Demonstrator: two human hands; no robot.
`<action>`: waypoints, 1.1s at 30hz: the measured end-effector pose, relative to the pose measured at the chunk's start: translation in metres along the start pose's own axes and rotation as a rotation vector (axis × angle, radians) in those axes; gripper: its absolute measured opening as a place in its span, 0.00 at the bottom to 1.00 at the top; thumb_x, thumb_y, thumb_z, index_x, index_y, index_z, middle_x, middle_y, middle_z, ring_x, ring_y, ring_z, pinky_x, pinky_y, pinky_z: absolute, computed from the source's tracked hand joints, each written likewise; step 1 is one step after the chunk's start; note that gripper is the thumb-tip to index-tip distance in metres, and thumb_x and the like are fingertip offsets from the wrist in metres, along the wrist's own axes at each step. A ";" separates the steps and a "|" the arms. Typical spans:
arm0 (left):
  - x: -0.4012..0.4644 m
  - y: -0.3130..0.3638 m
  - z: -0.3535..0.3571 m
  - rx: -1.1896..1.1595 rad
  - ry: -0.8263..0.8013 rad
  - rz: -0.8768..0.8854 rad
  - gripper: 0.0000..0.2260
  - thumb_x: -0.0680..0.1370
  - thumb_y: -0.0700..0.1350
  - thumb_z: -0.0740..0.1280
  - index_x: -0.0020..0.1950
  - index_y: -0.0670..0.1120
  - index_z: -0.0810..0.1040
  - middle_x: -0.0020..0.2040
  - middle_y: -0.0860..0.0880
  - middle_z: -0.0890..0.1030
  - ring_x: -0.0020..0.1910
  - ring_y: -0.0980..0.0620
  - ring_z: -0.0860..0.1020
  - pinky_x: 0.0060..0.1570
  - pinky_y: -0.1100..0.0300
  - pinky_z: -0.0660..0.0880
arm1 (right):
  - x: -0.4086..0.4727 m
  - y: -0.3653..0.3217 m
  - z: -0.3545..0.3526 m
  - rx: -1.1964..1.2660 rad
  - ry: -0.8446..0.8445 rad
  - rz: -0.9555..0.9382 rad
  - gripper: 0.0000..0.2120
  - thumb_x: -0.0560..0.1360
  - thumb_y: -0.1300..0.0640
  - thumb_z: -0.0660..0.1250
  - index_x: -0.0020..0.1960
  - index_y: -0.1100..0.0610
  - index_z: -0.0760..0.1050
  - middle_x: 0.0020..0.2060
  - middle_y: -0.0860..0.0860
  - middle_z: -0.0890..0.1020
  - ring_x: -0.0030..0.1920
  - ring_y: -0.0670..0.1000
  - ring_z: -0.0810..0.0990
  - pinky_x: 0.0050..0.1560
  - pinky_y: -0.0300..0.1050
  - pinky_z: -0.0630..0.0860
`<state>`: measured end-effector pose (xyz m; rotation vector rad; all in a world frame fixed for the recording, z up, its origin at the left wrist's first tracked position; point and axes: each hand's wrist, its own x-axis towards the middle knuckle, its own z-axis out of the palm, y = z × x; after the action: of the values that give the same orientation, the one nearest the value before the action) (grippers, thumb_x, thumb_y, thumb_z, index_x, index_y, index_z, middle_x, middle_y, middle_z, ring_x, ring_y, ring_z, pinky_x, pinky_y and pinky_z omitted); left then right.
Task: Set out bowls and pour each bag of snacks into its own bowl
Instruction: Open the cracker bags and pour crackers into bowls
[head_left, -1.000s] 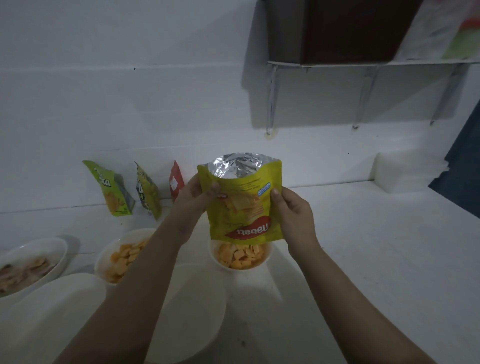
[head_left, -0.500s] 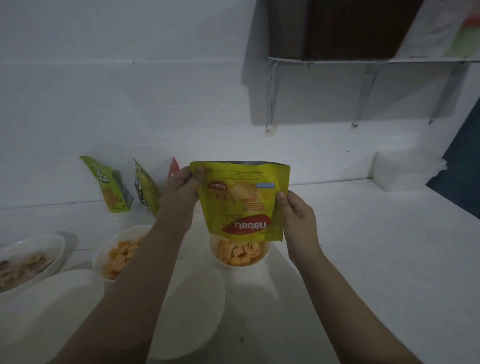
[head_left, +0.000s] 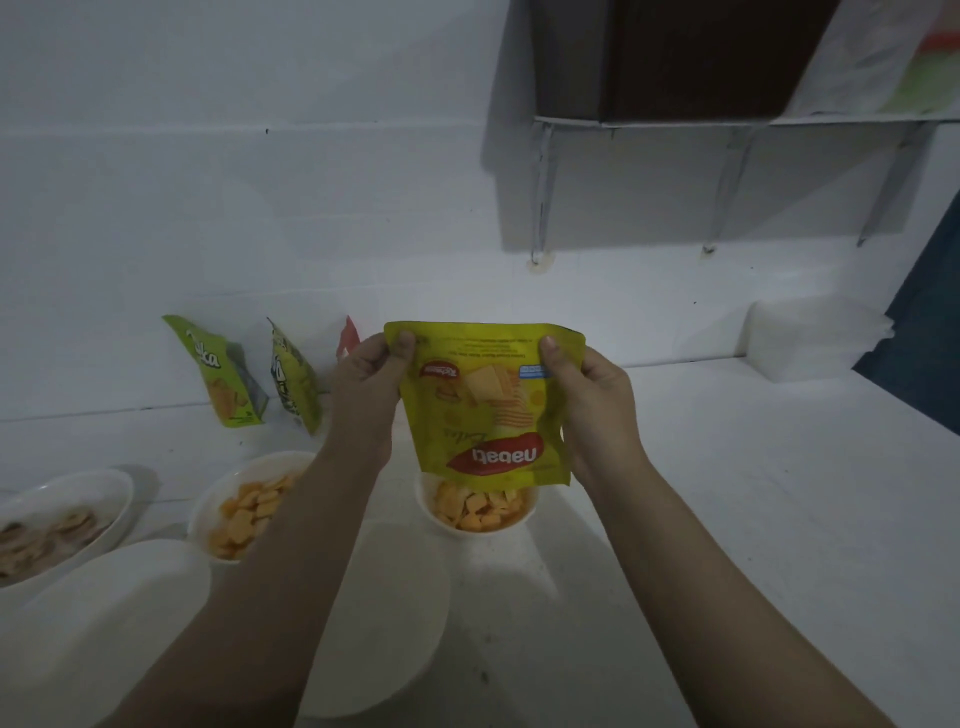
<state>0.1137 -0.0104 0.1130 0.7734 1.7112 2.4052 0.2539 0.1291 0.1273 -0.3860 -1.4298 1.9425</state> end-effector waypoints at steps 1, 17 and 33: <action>-0.001 0.001 0.002 0.005 -0.015 0.001 0.08 0.77 0.51 0.67 0.43 0.58 0.86 0.40 0.56 0.85 0.46 0.52 0.81 0.53 0.44 0.78 | 0.000 -0.001 0.000 0.042 0.016 0.018 0.11 0.79 0.55 0.67 0.50 0.63 0.82 0.44 0.60 0.86 0.44 0.59 0.86 0.45 0.56 0.84; -0.017 -0.043 -0.025 0.376 -0.298 -0.169 0.02 0.77 0.37 0.69 0.49 0.41 0.80 0.41 0.53 0.86 0.42 0.58 0.83 0.43 0.65 0.78 | -0.005 -0.030 -0.003 0.136 0.028 -0.061 0.09 0.79 0.56 0.67 0.48 0.60 0.82 0.42 0.56 0.87 0.42 0.55 0.86 0.42 0.51 0.83; -0.005 0.024 0.013 -0.006 -0.120 -0.057 0.11 0.70 0.49 0.71 0.49 0.45 0.82 0.44 0.49 0.86 0.46 0.48 0.85 0.46 0.50 0.81 | -0.017 -0.027 -0.006 -0.143 -0.045 -0.287 0.06 0.77 0.51 0.68 0.49 0.53 0.81 0.43 0.46 0.86 0.45 0.45 0.85 0.42 0.37 0.79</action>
<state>0.1286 -0.0099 0.1363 0.8373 1.6567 2.2767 0.2794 0.1260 0.1475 -0.1898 -1.5644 1.6349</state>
